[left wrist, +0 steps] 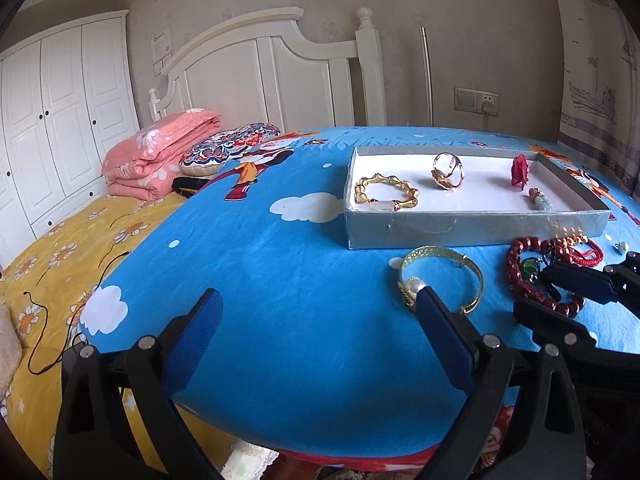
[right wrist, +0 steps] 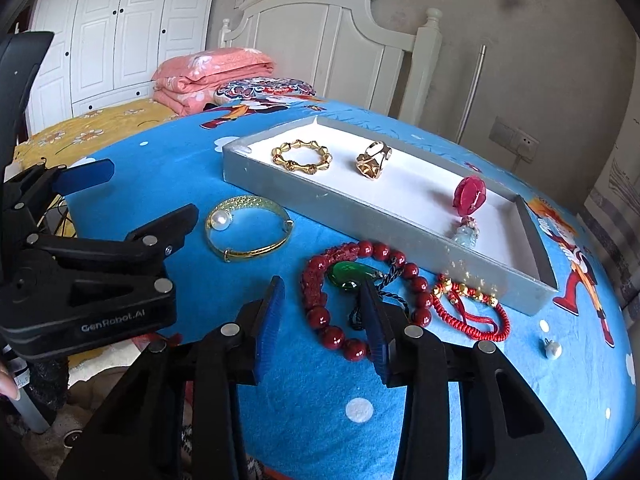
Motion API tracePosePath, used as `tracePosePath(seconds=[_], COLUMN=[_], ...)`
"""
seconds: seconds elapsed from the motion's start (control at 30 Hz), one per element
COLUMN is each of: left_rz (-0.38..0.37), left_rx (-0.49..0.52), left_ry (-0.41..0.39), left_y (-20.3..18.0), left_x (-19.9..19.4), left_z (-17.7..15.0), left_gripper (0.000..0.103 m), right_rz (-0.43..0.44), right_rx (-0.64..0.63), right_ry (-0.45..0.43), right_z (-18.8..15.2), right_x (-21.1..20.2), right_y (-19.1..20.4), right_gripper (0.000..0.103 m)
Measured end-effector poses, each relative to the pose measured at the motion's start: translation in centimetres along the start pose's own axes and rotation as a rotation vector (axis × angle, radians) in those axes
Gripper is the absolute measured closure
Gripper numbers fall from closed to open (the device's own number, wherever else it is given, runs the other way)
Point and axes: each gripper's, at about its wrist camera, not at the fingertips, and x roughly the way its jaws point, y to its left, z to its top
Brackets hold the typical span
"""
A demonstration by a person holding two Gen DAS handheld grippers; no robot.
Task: Organize jewelry
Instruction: 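Withdraw both tools from the tray toward the red bead bracelets, then grasp the red bead bracelet with green pendant using the right tool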
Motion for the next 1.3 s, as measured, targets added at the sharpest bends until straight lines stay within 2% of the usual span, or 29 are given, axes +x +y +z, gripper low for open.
tracePosePath(seconds=[0.03, 0.07, 0.1, 0.2, 0.43, 0.67, 0.77, 0.87, 1.1, 1.2, 1.3], left_rz=[-0.001, -0.001, -0.004, -0.014, -0.101, -0.156, -0.156, -0.183, -0.238, -0.27, -0.271], left_rx=[-0.002, -0.007, -0.012, -0.028, -0.013, 0.02, 0.045, 0.03, 0.073, 0.069, 0.045], left_ry=[0.0, 0.002, 0.005, 0.012, 0.03, 0.088, 0.095, 0.102, 0.129, 0.157, 0.142], left_y=[0.1, 0.2, 0.4, 0.6, -0.4, -2.8, -3.8, -4.0, -5.1, -5.5, -5.1], left_x=[0.0, 0.1, 0.1, 0.3, 0.4, 2.4, 2.9, 2.9, 3.5, 4.2, 4.1], left_z=[-0.1, -0.1, -0.1, -0.2, 0.0, 1.1, 1.7, 1.9, 2.3, 2.6, 2.7], left_gripper=[0.009, 0.009, 0.009, 0.009, 0.009, 0.009, 0.009, 0.009, 0.009, 0.009, 0.009], right_rz=[0.0, 0.008, 0.022, -0.013, -0.048, -0.05, -0.05, -0.049, -0.047, -0.051, -0.06], right_rx=[-0.001, -0.006, -0.013, -0.062, -0.032, -0.01, 0.012, 0.025, 0.054, 0.058, 0.064], right_ry=[0.0, 0.0, -0.002, -0.024, -0.058, -0.063, -0.08, -0.103, -0.123, -0.125, -0.133], right_z=[0.1, 0.2, 0.2, -0.2, 0.1, -0.5, -0.5, -0.6, -0.9, -0.9, -1.0], right_x=[0.2, 0.3, 0.3, -0.1, -0.7, -1.0, -1.6, -2.4, -3.4, -3.6, -4.0], right_y=[0.0, 0.1, 0.3, 1.1, 0.1, -0.7, -1.3, -1.9, -2.9, -3.0, -3.4], right_gripper=[0.069, 0.085, 0.091, 0.091, 0.091, 0.091, 0.091, 0.091, 0.091, 0.091, 0.091])
